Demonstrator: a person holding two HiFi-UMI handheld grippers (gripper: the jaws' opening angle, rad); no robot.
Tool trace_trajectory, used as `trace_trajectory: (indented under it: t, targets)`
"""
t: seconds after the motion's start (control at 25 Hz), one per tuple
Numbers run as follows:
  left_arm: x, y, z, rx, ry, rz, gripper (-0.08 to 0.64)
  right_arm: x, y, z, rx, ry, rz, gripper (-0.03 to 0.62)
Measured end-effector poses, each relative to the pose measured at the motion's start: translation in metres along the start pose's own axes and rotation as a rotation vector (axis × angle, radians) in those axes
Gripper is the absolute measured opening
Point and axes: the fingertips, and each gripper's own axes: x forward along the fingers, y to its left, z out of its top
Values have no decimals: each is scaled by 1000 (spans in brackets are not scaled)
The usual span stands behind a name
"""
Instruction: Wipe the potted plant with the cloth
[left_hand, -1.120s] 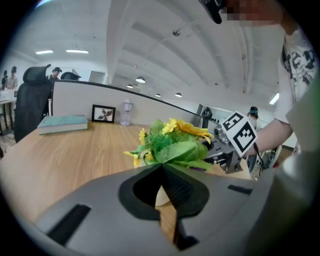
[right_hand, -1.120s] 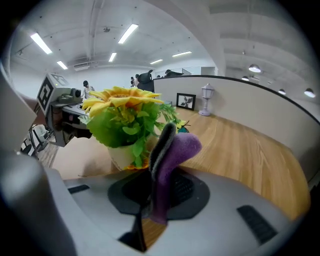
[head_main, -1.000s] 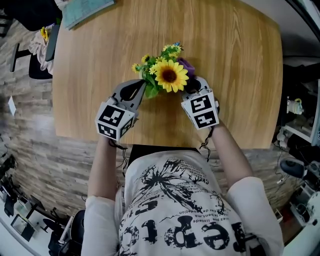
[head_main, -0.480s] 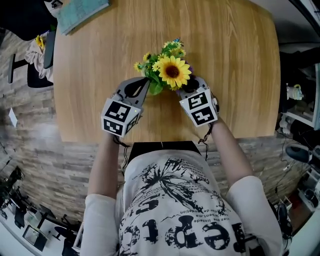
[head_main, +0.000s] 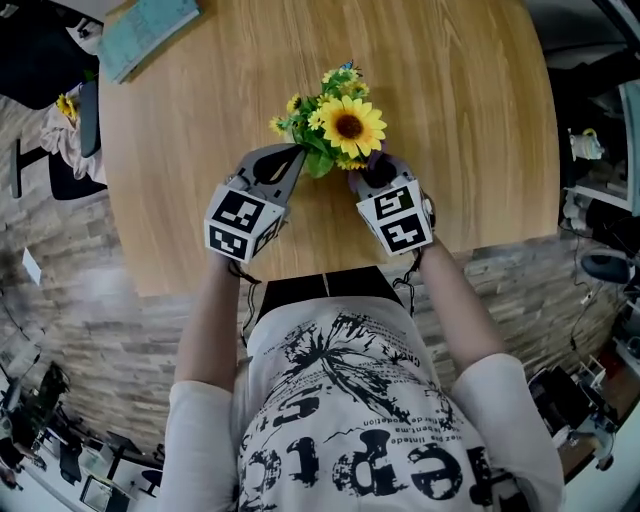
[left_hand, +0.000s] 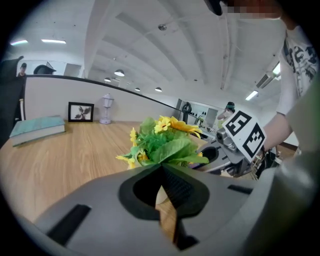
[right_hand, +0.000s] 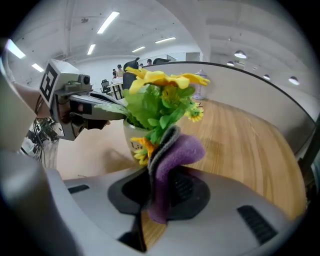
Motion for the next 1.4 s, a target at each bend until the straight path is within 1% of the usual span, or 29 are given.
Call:
trace_trajectory:
  t: [0.24,0.44,0.68,0.92,1.08,1.16,1.24,1.32,1.4]
  targets:
    - [0,-3,0,21,5,-50,3,-2,24,-6,40,12,-4,72]
    - [0,-2,1,28,-2,-88,3,2,41,0,82,15,3,74]
    - [0,-4,1,41,-1,-127,3,7,67,8,85,24,29,75]
    - [0,-3,0,34,-12,-155,3,13,77,14,115,40,29,77]
    - [0,-4,0,49,-11,-167,3,16,91,19,111,20,76,75]
    - [1,-5,0,56,-7,-174,3,16,102,20,85,18,112,75]
    - [1,-5,0,58,-5,-182,3,14,111,18,53,39,139,75]
    - [1,-4,0,61,-4,-189,3,12,114,16,44,51,144,74]
    - [0,-3,-2,61,3,-193,3,8,111,12,68,57,140,74]
